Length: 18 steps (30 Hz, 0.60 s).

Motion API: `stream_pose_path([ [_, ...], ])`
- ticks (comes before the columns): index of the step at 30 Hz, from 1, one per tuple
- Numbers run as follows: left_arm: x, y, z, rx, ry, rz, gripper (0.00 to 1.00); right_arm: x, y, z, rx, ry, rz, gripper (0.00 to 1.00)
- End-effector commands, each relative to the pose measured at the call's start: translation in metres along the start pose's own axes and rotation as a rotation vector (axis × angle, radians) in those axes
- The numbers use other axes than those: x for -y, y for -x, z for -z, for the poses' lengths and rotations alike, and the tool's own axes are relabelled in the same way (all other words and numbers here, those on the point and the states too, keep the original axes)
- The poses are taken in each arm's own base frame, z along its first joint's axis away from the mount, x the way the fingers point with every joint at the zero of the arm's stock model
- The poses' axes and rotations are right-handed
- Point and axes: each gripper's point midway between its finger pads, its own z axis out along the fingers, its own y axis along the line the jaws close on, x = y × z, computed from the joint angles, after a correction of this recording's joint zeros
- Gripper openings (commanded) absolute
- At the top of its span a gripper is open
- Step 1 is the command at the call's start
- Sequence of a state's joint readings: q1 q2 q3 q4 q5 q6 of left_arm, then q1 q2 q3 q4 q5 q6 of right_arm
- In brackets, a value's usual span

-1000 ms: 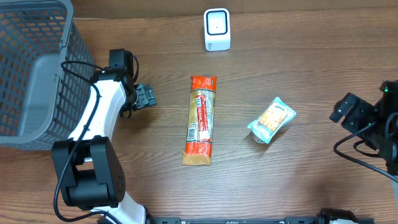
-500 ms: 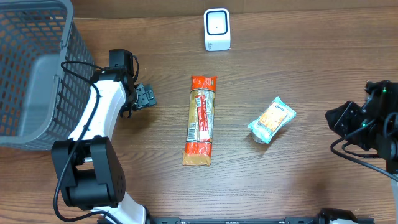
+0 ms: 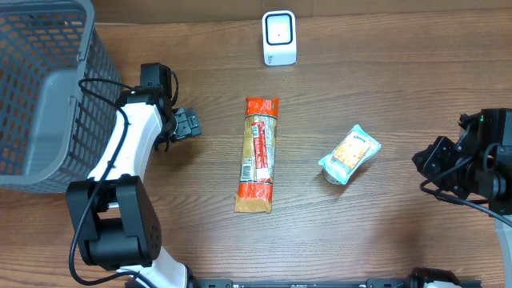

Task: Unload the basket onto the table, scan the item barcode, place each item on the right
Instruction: 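Move the right gripper over the pile of Kleenex, wipes and jar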

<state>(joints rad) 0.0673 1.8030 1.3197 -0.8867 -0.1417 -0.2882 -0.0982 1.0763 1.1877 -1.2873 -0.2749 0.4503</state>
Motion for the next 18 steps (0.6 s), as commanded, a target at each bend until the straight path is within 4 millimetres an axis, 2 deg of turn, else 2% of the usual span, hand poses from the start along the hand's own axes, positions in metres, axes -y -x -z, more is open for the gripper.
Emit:
stream_pose_path([
  [1,0.000,-0.001,0.000,-0.002,-0.011,0.001,1.00,-0.002,-0.001,0.000,-0.003,0.013,-0.026,0.18],
  [11,0.000,-0.001,0.000,-0.002,-0.011,0.001,1.00,-0.014,-0.007,0.000,-0.035,0.069,-0.011,0.29],
  [15,0.000,-0.001,0.000,-0.002,-0.011,0.001,1.00,-0.027,-0.015,-0.003,-0.055,0.092,0.050,0.39],
  [18,0.000,-0.001,0.000,-0.002,-0.011,0.001,1.00,-0.039,-0.026,-0.007,-0.081,0.102,0.086,0.42],
])
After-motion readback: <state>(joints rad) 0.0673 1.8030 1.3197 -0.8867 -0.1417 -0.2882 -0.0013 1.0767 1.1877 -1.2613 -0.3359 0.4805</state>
